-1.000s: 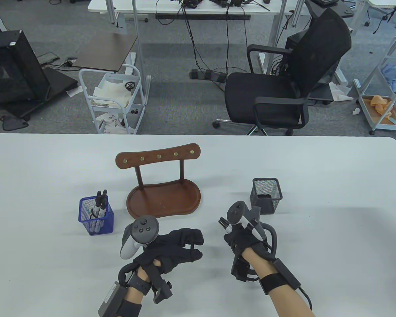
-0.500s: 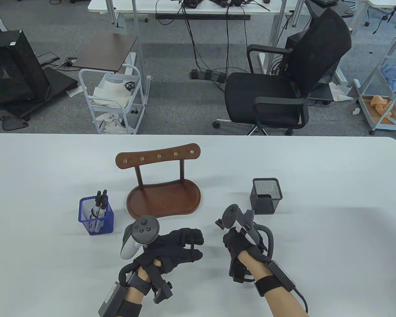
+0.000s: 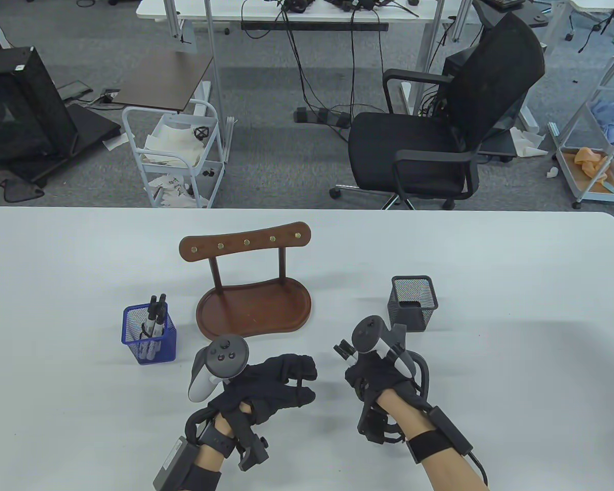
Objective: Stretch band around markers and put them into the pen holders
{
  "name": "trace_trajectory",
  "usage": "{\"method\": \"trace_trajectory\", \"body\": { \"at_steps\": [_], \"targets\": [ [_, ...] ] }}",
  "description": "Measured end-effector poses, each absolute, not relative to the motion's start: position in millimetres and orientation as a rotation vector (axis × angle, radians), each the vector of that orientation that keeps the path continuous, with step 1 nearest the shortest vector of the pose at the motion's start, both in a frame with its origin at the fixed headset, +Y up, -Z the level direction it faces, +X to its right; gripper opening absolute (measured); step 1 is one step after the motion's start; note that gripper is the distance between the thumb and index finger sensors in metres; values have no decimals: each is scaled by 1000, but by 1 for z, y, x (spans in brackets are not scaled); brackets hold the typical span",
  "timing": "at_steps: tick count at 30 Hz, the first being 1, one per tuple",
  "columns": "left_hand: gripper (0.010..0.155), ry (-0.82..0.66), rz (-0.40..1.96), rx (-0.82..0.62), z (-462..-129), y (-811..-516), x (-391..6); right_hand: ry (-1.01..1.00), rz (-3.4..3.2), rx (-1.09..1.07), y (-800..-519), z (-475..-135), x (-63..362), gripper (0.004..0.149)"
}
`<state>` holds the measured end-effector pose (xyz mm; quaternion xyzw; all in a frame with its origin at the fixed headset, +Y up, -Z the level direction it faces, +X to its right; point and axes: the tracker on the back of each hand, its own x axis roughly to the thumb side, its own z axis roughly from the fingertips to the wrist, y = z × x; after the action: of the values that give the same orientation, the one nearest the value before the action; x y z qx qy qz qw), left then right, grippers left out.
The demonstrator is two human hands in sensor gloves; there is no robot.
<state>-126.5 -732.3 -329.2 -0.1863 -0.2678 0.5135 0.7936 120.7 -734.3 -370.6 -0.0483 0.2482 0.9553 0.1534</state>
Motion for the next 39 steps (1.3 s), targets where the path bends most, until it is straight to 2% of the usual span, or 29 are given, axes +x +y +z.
{"method": "trace_trajectory", "body": {
  "at_steps": [18, 25, 39],
  "targets": [
    [74, -575, 1100, -384, -331, -732, -125, 639, 2451, 189, -692, -357, 135, 42],
    [77, -581, 1086, -390, -333, -734, -121, 692, 2481, 364, -694, -349, 120, 43],
    [79, -563, 1081, -378, -333, -735, -120, 799, 2464, 480, -701, -340, 101, 43]
  ]
}}
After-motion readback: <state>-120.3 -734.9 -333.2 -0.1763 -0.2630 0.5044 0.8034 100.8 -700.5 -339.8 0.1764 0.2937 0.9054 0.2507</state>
